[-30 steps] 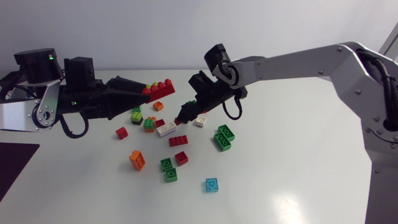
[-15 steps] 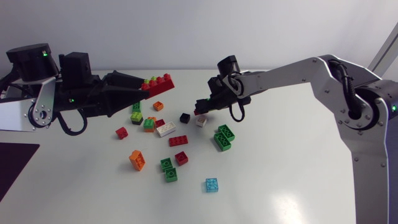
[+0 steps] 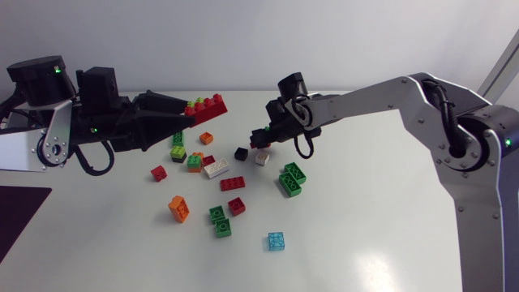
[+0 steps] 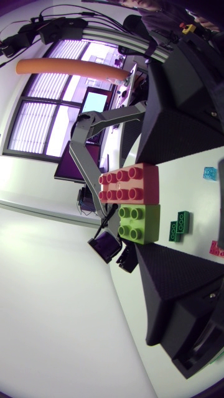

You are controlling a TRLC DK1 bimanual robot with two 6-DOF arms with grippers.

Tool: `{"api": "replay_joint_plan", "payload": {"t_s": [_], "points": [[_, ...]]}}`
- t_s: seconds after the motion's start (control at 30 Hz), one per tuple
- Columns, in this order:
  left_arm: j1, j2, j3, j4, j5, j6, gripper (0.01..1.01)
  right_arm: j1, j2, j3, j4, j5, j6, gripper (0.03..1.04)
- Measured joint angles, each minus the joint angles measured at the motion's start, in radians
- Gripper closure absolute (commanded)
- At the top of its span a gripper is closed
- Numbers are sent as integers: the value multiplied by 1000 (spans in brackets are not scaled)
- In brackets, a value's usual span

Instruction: Disassemble duplo

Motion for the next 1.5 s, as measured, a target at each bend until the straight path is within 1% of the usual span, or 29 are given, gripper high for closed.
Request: {"api": "replay_joint_plan", "payload": {"t_s": [0.13, 0.23, 0.3, 0.43, 0.67, 0.77, 0.83, 0.87, 0.93, 1.03, 1.13, 1.2, 1.33, 1.5], "points": [[0, 0, 0, 0, 0, 0, 748, -1, 39, 43, -41, 0, -3, 149], [0, 0, 0, 4, 0, 0, 748, -1, 42, 44, -56, -3, -11, 121], [0, -1, 0, 7, 0, 0, 748, -1, 42, 49, -57, -5, -27, 82], [0, -1, 0, 7, -4, 0, 748, 0, 41, 56, -64, -5, -52, 72], [0, -1, 0, 7, -19, 3, 748, 0, 37, 52, -63, -4, -56, 70], [0, -1, 0, 7, -23, 3, 748, -1, -14, -11, -16, -15, -56, 70], [0, -1, 0, 7, -23, 3, 748, -7, -83, -80, 39, -77, -56, 70], [0, -1, 0, 7, -23, 3, 748, -12, -126, -117, 70, -127, -57, 70], [-1, -1, 0, 7, -23, 3, 748, -25, -207, -173, 115, -257, -61, 72], [-6, -1, 0, 7, -24, 3, 748, -52, -326, -248, 214, -455, -71, 72], [-12, -1, 0, 7, -27, 4, 748, -81, -391, -265, 230, -649, -71, 72], [-19, -1, 0, 7, -47, 8, 749, -89, -400, -265, 233, -747, -72, 72], [-42, -2, -13, 8, -113, 35, 749, -78, -400, -281, 229, -871, -71, 72], [-99, -33, -56, 11, -272, 113, 749, -66, -399, -283, 223, -940, -71, 72]]}}
